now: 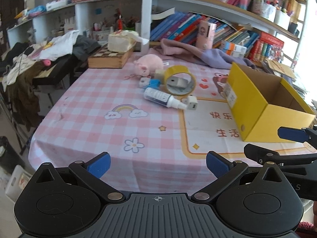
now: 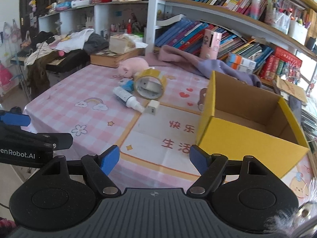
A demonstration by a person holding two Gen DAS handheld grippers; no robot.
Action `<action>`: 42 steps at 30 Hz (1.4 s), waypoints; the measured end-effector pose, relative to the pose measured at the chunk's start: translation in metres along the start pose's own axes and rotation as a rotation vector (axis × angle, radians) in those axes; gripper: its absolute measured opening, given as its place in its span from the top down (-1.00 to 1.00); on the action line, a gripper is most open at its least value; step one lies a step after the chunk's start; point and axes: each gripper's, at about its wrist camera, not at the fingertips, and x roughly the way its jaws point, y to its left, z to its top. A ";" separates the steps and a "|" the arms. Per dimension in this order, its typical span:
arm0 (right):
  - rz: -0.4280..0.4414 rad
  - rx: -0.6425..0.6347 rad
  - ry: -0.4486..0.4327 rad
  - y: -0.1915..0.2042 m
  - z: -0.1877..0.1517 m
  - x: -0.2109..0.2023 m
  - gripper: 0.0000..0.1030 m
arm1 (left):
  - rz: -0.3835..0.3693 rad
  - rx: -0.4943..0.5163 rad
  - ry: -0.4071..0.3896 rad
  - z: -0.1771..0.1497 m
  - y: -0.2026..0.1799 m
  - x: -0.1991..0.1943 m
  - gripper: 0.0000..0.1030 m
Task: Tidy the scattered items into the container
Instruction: 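Grasp the white charger with the right gripper while the left gripper grasps the white spray bottle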
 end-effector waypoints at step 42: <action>0.120 0.058 0.180 -0.035 0.101 0.193 0.00 | 0.046 0.000 0.102 0.101 0.013 0.151 -0.97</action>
